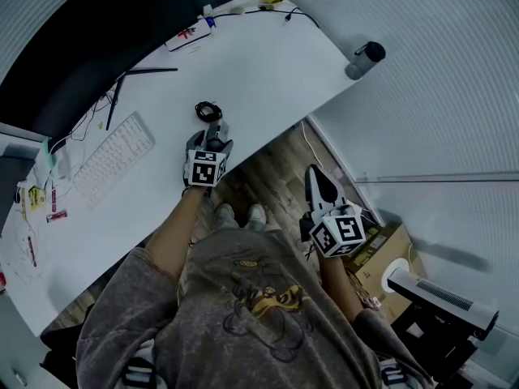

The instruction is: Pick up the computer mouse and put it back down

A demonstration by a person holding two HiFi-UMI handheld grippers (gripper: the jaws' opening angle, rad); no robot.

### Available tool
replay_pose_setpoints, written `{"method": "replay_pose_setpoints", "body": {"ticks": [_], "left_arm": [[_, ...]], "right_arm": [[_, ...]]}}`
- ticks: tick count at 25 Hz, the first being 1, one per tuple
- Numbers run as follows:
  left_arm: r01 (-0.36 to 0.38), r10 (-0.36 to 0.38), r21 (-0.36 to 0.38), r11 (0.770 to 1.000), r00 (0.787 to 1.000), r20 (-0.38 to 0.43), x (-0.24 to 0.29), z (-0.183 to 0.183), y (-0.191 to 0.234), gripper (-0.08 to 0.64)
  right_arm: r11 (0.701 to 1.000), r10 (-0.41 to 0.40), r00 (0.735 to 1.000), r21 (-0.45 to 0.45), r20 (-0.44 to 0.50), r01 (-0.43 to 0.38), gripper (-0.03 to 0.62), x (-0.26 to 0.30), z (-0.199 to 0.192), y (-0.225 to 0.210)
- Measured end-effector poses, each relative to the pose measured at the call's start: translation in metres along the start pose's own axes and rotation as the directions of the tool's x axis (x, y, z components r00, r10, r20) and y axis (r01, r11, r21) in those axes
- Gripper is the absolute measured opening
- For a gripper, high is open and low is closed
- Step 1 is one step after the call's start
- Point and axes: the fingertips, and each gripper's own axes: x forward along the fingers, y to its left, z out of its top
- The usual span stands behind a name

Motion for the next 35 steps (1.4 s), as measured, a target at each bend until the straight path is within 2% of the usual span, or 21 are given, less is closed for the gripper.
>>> {"method": "replay_pose_setpoints", "body": {"ticks": [12,19,35], "left_arm": [[-0.042,0.041,-0.013,0.999,0.997,-0.060,0.019,-0.012,0.004,0.351],[-0.058,0.059,0.018,0.998,0.995,-0.079,0.017,-0.013,0.004,0.350],[-0.099,0.100,0.024,0.995,0.994,-0.038,0.005,-0.006,0.006,0.319]], "right_arm": [[0.999,-0.034,0.999,0.007,-0.024,0.034,0.008,-0.006,-0.005,-0.016],[0.999,-0.032,0.999,0.010,-0.030,0.032,0.008,-0.005,-0.009,-0.014],[1.000,-0.018,0.999,0.019,-0.034,0.019,0.007,-0.008,-0.013,-0.016]]}}
